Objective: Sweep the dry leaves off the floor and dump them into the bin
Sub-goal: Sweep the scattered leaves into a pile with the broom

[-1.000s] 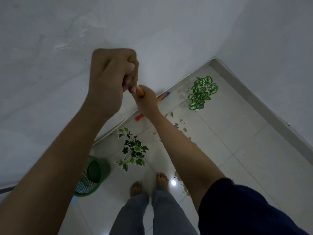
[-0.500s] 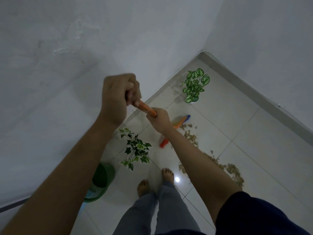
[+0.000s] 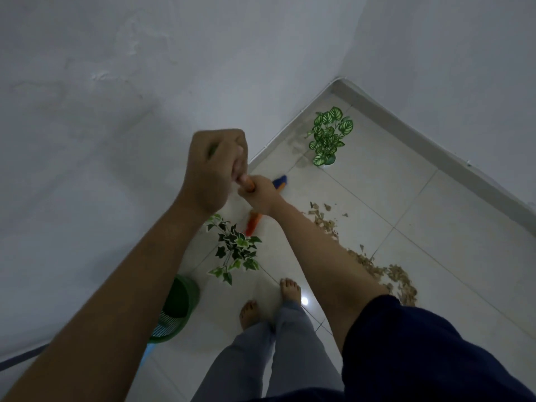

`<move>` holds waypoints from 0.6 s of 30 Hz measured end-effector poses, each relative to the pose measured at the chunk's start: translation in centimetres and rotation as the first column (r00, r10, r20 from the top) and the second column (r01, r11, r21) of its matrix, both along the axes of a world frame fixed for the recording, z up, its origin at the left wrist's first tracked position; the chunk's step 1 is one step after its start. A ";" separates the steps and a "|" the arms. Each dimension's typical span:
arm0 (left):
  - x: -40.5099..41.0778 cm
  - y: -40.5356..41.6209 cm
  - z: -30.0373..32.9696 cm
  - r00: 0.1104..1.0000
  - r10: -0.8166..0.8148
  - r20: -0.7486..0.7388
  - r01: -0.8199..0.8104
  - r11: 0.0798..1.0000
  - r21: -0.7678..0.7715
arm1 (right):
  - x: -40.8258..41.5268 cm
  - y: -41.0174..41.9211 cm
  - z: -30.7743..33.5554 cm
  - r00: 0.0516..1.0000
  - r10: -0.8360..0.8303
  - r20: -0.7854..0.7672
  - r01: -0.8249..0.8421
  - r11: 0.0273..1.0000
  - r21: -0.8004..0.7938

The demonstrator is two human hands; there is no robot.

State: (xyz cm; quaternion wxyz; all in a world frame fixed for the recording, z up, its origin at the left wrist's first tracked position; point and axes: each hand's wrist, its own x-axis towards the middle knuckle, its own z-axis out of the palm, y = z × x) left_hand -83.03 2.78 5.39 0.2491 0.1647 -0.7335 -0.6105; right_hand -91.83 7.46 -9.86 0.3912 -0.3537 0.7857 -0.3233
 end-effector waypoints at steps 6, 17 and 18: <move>1.5 2.9 -2.7 0.991 -0.134 -0.018 0.135 0.984 0.117 | 0.6 7.0 -1.7 0.997 -0.072 -0.032 0.075 0.992 0.104; 1.3 3.4 4.6 0.949 -0.260 -0.181 0.270 0.962 0.032 | 0.1 8.5 3.8 0.958 -0.254 -0.135 0.234 0.961 -0.146; 1.2 3.5 5.3 0.944 -0.268 -0.195 0.273 0.962 0.002 | -0.1 8.2 4.4 0.955 -0.255 -0.150 0.230 0.959 -0.169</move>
